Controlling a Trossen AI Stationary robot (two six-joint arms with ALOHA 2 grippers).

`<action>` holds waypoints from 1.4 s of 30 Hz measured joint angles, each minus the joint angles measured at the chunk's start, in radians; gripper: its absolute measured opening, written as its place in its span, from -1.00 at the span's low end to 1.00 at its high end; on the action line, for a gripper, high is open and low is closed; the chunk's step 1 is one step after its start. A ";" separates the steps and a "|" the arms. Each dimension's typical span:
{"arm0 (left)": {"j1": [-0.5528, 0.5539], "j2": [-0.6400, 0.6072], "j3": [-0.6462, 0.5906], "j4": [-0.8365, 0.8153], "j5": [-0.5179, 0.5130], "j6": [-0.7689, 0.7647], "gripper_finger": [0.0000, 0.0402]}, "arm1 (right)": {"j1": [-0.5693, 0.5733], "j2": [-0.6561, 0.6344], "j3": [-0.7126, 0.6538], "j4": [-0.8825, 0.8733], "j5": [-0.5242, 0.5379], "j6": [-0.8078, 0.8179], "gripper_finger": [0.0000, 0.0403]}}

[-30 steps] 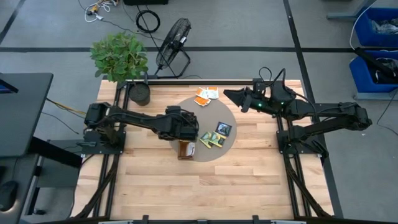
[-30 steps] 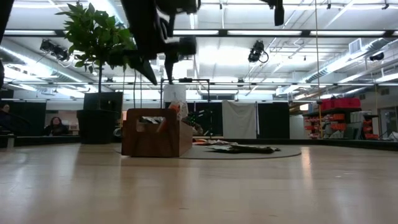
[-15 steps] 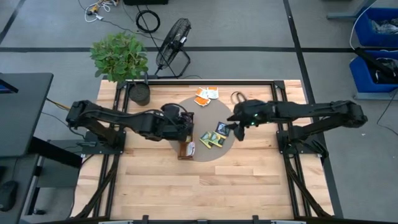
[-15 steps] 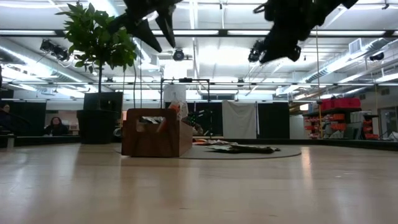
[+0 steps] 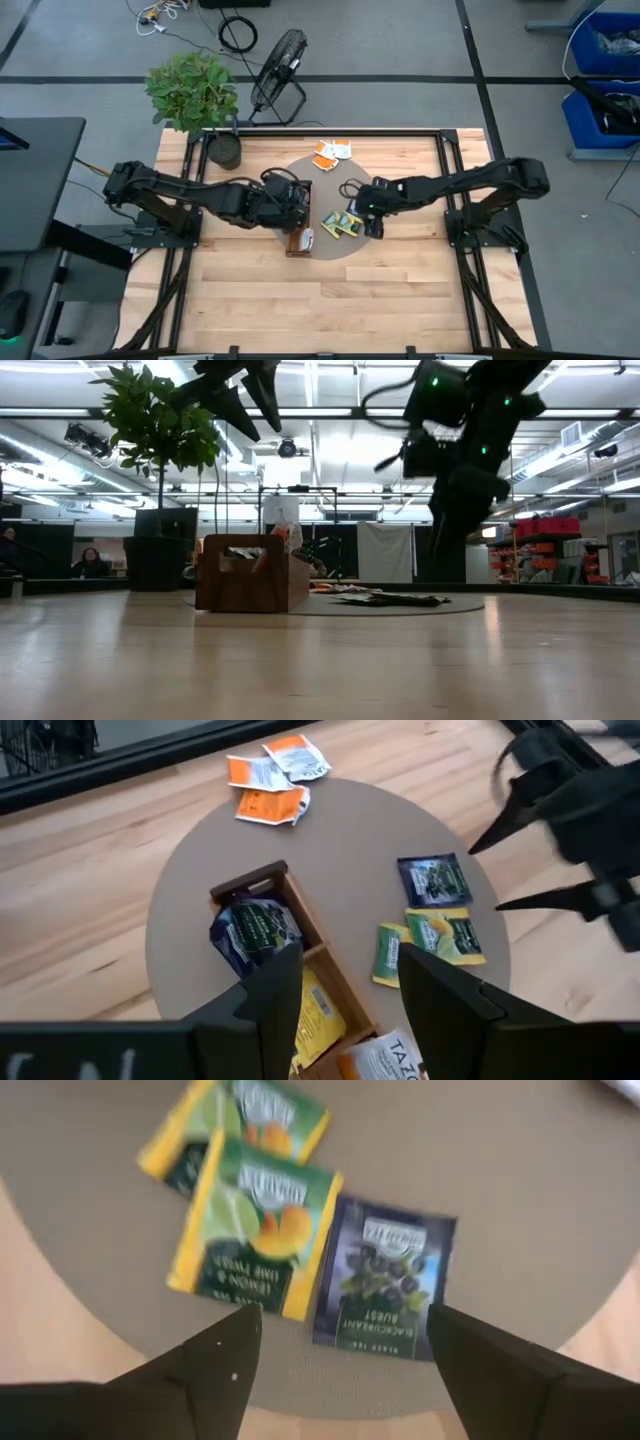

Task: Pick & Place Tea
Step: Put the violet tea bag into the top section of the wooden organizer

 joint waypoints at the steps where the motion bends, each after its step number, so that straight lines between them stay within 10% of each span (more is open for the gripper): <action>1: -0.005 0.000 0.000 0.000 0.000 0.000 -0.14 | 0.000 0.022 0.000 0.001 0.000 -0.011 0.46; 26: -0.031 0.000 0.000 0.009 -0.001 -0.001 -0.14 | -0.063 0.119 -0.100 0.143 -0.073 0.016 0.36; 42: -0.031 0.000 0.000 0.025 -0.001 -0.002 -0.14 | -0.062 0.121 -0.111 0.174 -0.111 0.020 -0.68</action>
